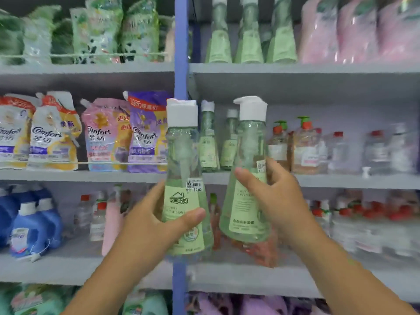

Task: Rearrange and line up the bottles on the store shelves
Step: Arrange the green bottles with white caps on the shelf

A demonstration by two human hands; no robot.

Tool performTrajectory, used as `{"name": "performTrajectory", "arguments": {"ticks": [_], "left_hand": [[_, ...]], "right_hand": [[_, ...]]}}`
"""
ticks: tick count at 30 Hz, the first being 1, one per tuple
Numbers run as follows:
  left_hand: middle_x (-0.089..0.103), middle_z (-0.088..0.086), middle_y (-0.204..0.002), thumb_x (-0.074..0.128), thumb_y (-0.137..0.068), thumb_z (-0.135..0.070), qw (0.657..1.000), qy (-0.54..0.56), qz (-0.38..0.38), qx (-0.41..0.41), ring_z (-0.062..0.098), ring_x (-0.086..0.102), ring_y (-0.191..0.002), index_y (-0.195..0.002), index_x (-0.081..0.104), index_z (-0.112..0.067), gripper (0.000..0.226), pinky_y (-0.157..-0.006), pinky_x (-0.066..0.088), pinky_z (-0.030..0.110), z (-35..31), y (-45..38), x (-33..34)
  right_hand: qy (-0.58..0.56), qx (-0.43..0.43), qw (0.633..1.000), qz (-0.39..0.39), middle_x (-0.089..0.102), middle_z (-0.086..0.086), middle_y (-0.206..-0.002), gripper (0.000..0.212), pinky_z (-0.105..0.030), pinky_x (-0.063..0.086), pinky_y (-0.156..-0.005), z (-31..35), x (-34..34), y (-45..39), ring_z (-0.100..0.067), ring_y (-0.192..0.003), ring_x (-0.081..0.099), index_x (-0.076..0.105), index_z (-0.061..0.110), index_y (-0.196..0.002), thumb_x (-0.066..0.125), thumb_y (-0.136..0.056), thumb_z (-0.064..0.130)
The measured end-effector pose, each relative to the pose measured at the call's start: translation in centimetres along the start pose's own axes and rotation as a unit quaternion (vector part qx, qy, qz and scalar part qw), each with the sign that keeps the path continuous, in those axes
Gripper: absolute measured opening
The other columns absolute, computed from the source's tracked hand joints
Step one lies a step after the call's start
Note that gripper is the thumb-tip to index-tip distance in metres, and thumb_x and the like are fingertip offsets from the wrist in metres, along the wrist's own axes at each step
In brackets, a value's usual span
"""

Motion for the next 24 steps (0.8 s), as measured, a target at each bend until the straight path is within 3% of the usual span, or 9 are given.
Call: {"name": "performTrajectory", "arguments": {"ticks": [4,6,9,13,17,19,21,24], "left_hand": [[0.078,-0.018,-0.091,0.085,-0.078,-0.027,0.999,-0.004,-0.008,0.046,0.001,0.074,-0.082,-0.106,0.067,-0.031,0.034,-0.064,0.055,0.013,-3.9,-4.3,4.0],[0.078,-0.015,-0.096,0.085,-0.078,-0.033,0.998,0.002,-0.003,0.060,0.006,0.075,-0.088,-0.110,0.068,-0.030,0.037,-0.073,0.059,0.022,-4.9,-7.0,6.0],[0.076,-0.017,-0.105,0.088,-0.070,-0.052,0.999,-0.002,-0.015,0.053,0.004,0.073,-0.095,-0.126,0.063,-0.033,0.064,-0.085,0.061,0.034,-5.1,-10.7,8.5],[0.075,-0.018,-0.099,0.087,-0.070,-0.053,1.000,0.001,-0.014,0.019,0.004,0.072,-0.090,-0.112,0.064,-0.038,0.050,-0.084,0.060,0.036,-4.1,-14.7,10.5],[0.073,-0.019,-0.094,0.087,-0.062,-0.060,1.000,-0.001,-0.024,-0.006,0.007,0.071,-0.090,-0.104,0.060,-0.036,0.054,-0.090,0.059,0.042,-3.0,-17.9,11.9],[0.063,-0.025,-0.097,0.085,-0.068,-0.060,0.999,-0.040,-0.022,-0.011,0.009,0.065,-0.096,-0.111,0.052,-0.035,0.060,-0.094,0.055,0.041,-2.5,-19.0,12.5],[0.060,-0.026,-0.103,0.082,-0.069,-0.064,0.996,-0.084,-0.027,-0.004,0.011,0.063,-0.101,-0.136,0.050,-0.033,0.080,-0.096,0.055,0.042,-1.7,-20.0,13.1],[0.057,-0.029,-0.102,0.078,-0.072,-0.066,0.993,-0.115,-0.028,-0.006,0.008,0.059,-0.100,-0.132,0.050,-0.033,0.073,-0.096,0.052,0.037,-0.2,-21.5,13.8]], "right_hand": [[0.054,-0.032,0.997,-0.053,0.077,0.010,-0.090,0.025,-0.036,0.060,-0.073,1.7,-4.7,-5.5,-0.006,-0.079,0.074,0.068,0.028,-0.098,0.076,-0.085,0.048],[0.070,-0.035,0.994,-0.081,0.077,0.009,-0.090,0.026,-0.042,0.061,-0.080,1.5,-6.0,-8.1,-0.010,-0.082,0.074,0.069,0.028,-0.095,0.077,-0.083,0.050],[0.093,-0.020,0.990,-0.100,0.075,0.009,-0.090,0.028,-0.045,0.060,-0.082,0.2,-6.8,-11.1,-0.014,-0.084,0.073,0.068,0.029,-0.093,0.077,-0.082,0.052],[0.130,-0.009,0.982,-0.139,0.071,0.009,-0.089,0.028,-0.041,0.058,-0.079,-2.2,-7.1,-13.5,-0.015,-0.084,0.069,0.064,0.028,-0.093,0.073,-0.084,0.054],[0.179,-0.003,0.976,-0.125,0.069,0.012,-0.091,0.034,-0.041,0.058,-0.082,-4.4,-6.8,-15.5,-0.014,-0.087,0.067,0.063,0.030,-0.099,0.071,-0.083,0.059],[0.199,0.001,0.973,-0.117,0.068,0.015,-0.094,0.038,-0.042,0.057,-0.084,-5.1,-6.5,-16.5,-0.012,-0.089,0.066,0.062,0.032,-0.104,0.068,-0.083,0.063],[0.214,0.009,0.971,-0.103,0.066,0.016,-0.097,0.042,-0.039,0.056,-0.085,-5.7,-6.5,-17.2,-0.011,-0.090,0.064,0.063,0.030,-0.111,0.067,-0.085,0.062],[0.221,0.026,0.973,-0.066,0.055,0.018,-0.099,0.044,-0.033,0.047,-0.082,-6.3,-6.5,-18.2,-0.012,-0.094,0.055,0.055,0.030,-0.120,0.065,-0.089,0.059]]}}
Point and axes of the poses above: each hand's wrist, its own y-axis away from the middle knuckle, its own x-axis out of the palm, z = x × y, the point moved 2 cm from there along -y, towards the middle knuckle
